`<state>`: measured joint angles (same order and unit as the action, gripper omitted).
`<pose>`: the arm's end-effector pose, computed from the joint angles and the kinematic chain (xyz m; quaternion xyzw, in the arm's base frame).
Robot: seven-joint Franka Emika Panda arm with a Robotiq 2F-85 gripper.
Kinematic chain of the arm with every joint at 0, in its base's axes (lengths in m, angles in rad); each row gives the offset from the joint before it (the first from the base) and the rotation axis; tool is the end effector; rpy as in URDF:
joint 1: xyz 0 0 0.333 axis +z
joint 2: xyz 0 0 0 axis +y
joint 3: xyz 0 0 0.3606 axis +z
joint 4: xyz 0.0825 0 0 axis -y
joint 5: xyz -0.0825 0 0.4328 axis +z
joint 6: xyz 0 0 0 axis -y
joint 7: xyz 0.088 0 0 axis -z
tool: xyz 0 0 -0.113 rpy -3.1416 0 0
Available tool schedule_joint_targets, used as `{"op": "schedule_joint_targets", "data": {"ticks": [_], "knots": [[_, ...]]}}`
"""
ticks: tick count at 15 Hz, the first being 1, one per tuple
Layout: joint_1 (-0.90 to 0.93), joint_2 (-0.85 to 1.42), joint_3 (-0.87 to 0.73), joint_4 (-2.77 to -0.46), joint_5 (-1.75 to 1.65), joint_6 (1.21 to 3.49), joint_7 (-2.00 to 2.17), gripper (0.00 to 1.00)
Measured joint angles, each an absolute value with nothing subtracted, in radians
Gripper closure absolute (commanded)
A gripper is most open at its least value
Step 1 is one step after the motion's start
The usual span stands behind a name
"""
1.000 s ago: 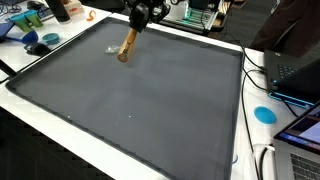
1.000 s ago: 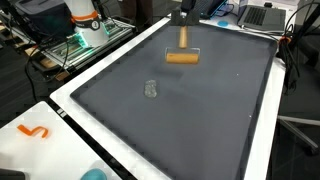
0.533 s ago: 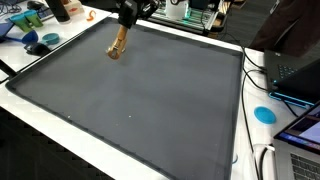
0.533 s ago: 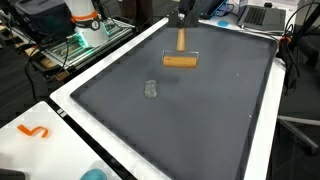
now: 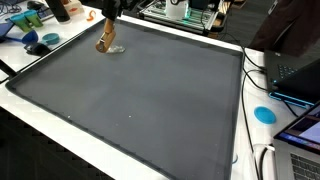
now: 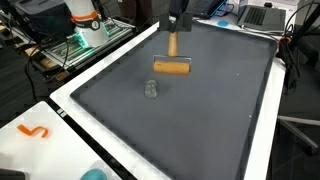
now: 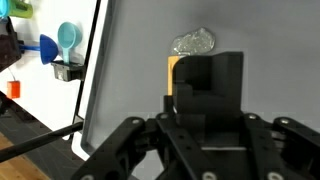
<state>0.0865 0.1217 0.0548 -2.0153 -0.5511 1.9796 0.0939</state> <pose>0.6089 0.0496 0.4014 0.9568 0.1502 -0.0468 0.2444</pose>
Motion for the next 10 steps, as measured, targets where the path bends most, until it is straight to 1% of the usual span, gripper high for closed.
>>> {"op": "schedule_joint_targets", "data": {"ticks": [10], "knots": [[-0.039, 0.05, -0.022, -2.049, -0.38, 2.077, -0.432, 0.76]]}}
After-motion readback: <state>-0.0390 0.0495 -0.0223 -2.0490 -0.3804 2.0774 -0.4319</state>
